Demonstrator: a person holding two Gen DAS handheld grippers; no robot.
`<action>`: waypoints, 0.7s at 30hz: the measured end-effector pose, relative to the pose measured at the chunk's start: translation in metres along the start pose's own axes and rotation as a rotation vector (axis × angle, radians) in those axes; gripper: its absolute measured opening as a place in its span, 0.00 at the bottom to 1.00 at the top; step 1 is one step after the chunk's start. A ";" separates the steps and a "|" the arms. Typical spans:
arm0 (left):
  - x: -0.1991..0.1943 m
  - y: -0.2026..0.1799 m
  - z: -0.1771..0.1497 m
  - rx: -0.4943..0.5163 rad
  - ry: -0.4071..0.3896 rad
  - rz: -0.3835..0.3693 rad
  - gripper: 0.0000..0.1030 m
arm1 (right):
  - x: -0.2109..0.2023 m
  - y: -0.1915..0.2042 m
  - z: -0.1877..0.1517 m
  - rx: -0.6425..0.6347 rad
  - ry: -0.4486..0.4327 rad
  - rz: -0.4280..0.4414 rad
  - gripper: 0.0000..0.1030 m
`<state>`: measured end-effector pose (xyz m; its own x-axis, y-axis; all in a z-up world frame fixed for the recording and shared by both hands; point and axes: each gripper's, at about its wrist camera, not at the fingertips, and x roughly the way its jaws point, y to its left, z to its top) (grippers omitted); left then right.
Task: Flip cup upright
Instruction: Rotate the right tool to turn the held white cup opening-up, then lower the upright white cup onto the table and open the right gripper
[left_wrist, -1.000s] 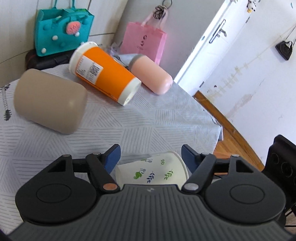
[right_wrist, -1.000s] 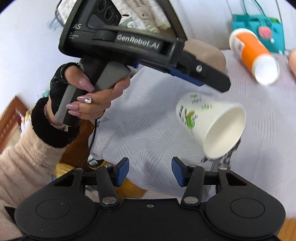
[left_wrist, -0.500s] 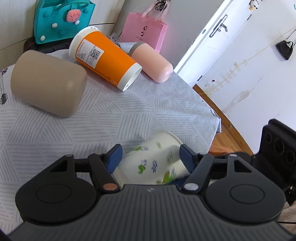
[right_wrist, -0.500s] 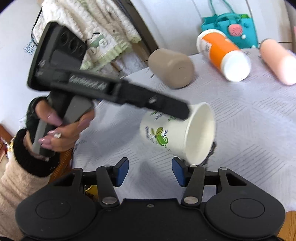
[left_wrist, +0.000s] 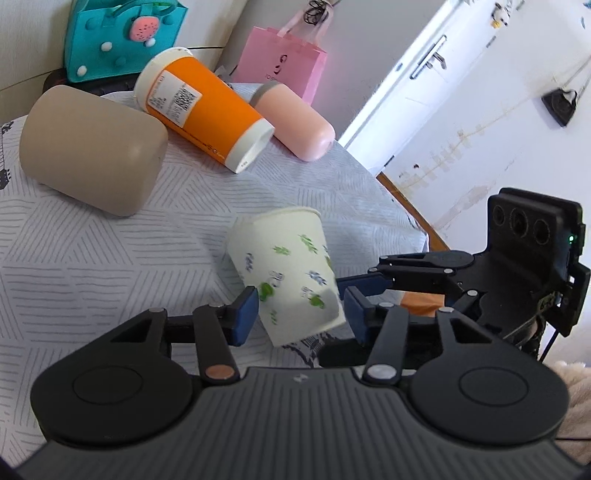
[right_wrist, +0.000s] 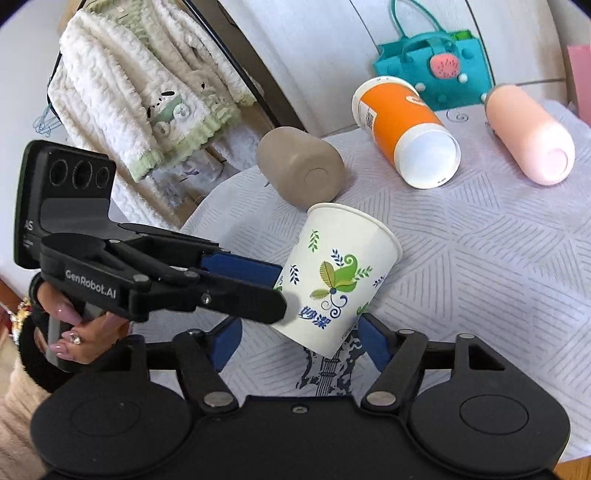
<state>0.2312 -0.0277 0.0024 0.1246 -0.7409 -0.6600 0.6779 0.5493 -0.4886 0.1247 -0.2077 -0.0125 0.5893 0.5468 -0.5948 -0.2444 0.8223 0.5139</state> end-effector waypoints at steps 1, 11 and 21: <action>0.000 0.003 0.002 -0.014 -0.002 -0.002 0.55 | 0.001 -0.002 0.002 0.003 0.010 0.003 0.79; 0.016 0.016 0.008 -0.144 0.007 -0.033 0.56 | 0.011 -0.018 0.025 0.012 0.065 -0.009 0.81; 0.014 0.002 -0.004 -0.147 -0.064 -0.001 0.51 | 0.008 -0.004 0.018 -0.137 0.010 -0.049 0.74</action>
<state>0.2312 -0.0353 -0.0095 0.1731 -0.7621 -0.6239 0.5656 0.5955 -0.5705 0.1444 -0.2097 -0.0078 0.5958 0.5065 -0.6233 -0.3188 0.8615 0.3953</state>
